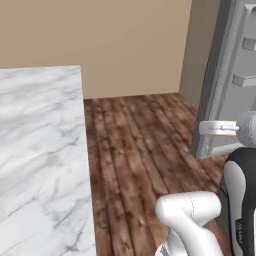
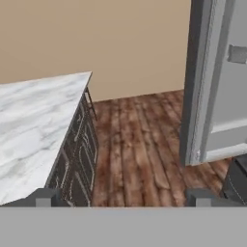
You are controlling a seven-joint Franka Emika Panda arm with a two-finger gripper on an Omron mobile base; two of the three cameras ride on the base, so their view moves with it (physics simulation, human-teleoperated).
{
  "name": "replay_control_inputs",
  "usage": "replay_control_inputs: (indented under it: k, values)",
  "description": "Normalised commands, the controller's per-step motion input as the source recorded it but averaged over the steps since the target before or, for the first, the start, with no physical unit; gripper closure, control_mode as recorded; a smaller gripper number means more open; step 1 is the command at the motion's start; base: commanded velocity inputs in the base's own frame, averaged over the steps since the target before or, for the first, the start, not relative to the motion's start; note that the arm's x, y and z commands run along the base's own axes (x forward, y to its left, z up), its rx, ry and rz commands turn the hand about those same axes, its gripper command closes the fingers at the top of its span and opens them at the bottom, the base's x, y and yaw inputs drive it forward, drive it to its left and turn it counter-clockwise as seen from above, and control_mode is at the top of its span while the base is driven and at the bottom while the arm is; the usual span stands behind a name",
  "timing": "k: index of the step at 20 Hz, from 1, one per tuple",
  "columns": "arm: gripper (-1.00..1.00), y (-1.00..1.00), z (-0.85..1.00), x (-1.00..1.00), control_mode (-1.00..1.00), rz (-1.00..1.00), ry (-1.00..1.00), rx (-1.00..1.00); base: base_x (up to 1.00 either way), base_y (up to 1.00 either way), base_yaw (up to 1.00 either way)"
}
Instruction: Retrieve the bottle and the shaker from the cabinet and place them next to the mixing bowl on the counter. Then add garlic from the fridge to the mixing bowl.
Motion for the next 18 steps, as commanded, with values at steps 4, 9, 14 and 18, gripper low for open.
replay_control_inputs:
  k: [4,9,14,18]
  values:
    - [-1.0,0.0,0.0,0.0,1.0,0.0,0.0,0.0,0.72,0.17,-0.66]
    - [-1.0,0.0,0.0,0.0,1.0,0.0,0.0,0.0,0.28,0.26,-0.9]
    - [-1.0,0.0,0.0,0.0,1.0,0.0,0.0,0.0,0.16,0.17,-0.92]
    - [-1.0,0.0,0.0,0.0,1.0,0.0,0.0,0.0,0.6,0.32,-0.79]
